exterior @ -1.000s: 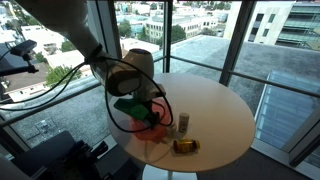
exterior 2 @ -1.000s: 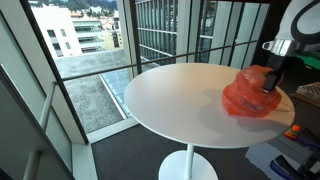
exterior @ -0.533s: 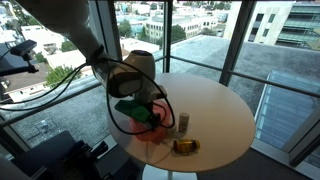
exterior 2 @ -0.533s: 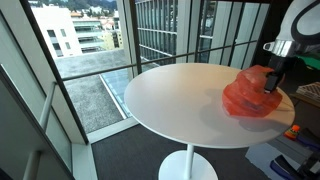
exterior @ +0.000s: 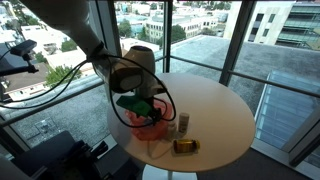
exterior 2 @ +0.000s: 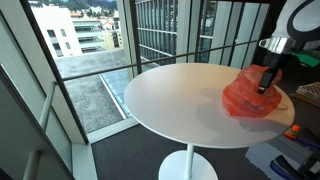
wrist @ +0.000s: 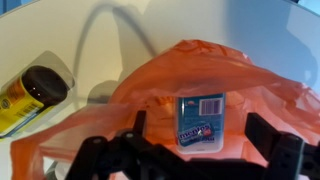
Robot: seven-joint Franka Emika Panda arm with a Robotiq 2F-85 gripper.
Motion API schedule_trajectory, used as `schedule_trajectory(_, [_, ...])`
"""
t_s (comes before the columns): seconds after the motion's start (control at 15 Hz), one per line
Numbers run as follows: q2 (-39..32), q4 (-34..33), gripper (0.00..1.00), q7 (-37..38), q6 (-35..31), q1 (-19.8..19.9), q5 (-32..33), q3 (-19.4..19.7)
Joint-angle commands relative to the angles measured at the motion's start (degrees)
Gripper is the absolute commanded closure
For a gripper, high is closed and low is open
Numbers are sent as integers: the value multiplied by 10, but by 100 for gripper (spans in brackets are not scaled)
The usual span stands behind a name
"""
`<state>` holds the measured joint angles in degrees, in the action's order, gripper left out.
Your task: Remove the blue packet from the plastic bag
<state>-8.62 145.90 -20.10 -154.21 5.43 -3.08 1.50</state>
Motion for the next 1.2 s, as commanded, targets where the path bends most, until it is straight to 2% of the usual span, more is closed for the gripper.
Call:
schedule_trajectory(0.0, [1, -16, 0, 5, 13, 0, -10, -9])
schedule_trajectory(0.8, [-3, -64, 0, 107, 89, -24, 33, 1])
schedule_trajectory(0.87, [-1, -63, 0, 112, 85, -25, 47, 3])
schedule_trajectory(0.93, [0, -51, 0, 88, 71, -18, 24, -4])
schedule_trajectory(1.13, [-1, -51, 0, 91, 71, -18, 27, -4])
